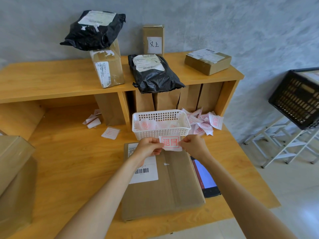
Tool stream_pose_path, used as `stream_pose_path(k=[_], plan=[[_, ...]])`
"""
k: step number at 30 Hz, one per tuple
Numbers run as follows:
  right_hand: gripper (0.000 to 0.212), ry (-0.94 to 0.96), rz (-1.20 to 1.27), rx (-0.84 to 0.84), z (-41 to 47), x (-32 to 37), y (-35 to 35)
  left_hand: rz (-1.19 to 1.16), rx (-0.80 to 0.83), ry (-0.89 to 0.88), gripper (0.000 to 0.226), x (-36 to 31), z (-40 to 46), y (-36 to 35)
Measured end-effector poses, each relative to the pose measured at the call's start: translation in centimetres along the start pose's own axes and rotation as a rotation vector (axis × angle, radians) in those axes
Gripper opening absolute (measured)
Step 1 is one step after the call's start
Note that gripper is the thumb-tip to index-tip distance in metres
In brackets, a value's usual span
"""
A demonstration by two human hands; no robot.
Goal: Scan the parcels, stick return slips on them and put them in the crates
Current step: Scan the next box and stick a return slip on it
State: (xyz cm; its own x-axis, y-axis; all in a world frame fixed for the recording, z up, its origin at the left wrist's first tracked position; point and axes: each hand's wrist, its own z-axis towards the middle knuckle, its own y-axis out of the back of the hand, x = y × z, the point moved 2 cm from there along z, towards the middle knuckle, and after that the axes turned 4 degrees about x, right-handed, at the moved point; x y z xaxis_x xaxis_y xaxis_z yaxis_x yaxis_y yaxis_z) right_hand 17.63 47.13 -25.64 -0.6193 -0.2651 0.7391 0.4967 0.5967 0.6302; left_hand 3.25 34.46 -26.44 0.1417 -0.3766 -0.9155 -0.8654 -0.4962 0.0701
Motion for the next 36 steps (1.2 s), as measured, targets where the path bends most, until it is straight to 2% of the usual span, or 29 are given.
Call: stream_pose_path(k=[3, 11, 22, 29, 32, 36], plan=[[0.027, -0.019, -0.032, 0.032, 0.2, -0.4, -0.4, 0.09, 0.008, 0.015, 0.014, 0.5, 0.0, -0.3], [0.021, -0.067, -0.16, 0.112, 1.0, -1.4, -1.3, 0.283, -0.045, -0.033, 0.018, 1.0, 0.4, -0.9], [0.032, -0.046, -0.275, 0.125, 1.1, -1.4, -1.7, 0.473, -0.109, -0.08, 0.033, 1.4, 0.7, -1.6], [0.032, -0.033, -0.254, 0.13, 1.4, -1.9, -1.7, 0.565, -0.119, -0.104, 0.031, 1.5, 0.7, -1.7], [0.033, -0.052, -0.22, 0.142, 1.7, -2.3, -1.2, 0.665, -0.122, -0.11, 0.036, 1.4, 0.8, -1.1], [0.033, -0.1, -0.167, 0.159, 2.0, -3.1, -0.7, 0.688, -0.114, -0.097, 0.041, 1.4, 1.0, -0.4]])
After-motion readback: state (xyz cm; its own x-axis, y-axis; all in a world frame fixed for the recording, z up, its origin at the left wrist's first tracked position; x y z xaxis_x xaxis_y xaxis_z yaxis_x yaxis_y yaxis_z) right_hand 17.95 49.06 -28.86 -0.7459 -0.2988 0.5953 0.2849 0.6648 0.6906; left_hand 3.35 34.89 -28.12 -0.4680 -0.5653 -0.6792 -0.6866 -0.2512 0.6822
